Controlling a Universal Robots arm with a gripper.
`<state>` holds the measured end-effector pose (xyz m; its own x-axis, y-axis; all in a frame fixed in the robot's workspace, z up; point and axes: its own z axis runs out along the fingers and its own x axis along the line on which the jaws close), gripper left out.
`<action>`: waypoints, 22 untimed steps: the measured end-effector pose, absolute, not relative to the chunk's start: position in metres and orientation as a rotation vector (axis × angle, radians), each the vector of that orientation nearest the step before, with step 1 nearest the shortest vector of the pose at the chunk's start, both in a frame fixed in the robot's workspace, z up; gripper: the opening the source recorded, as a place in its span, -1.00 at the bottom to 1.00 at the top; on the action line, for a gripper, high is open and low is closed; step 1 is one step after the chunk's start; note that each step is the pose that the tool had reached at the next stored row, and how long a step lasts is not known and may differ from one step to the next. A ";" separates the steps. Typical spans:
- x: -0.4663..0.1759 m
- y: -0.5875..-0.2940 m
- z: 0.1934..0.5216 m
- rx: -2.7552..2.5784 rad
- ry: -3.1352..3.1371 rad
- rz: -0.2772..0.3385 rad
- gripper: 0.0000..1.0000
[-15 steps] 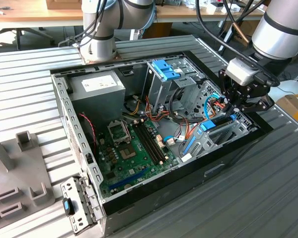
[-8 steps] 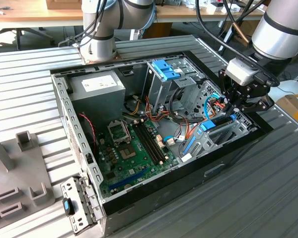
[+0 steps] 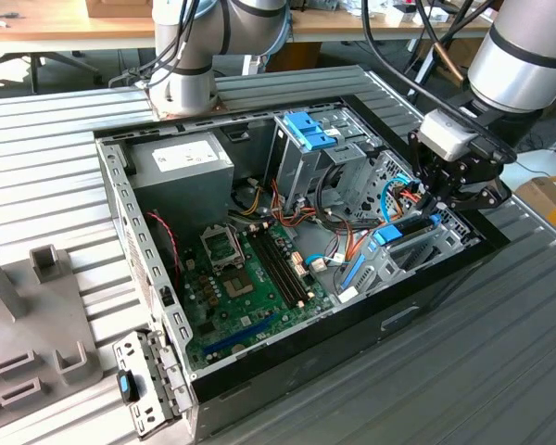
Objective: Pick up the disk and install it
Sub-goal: 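Insert the first disk wire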
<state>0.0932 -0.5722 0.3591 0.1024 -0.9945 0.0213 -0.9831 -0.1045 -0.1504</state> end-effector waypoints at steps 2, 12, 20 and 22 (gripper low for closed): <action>0.093 -0.572 0.359 -2.255 2.037 -0.178 -0.67; 0.087 -0.572 0.355 -2.220 2.064 -0.186 -0.67; 0.086 -0.572 0.351 -2.215 2.060 -0.187 -0.67; 0.086 -0.572 0.350 -2.208 2.056 -0.186 -0.67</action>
<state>0.0856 -0.5722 0.3501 0.0707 -0.9975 0.0092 -0.9829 -0.0713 -0.1700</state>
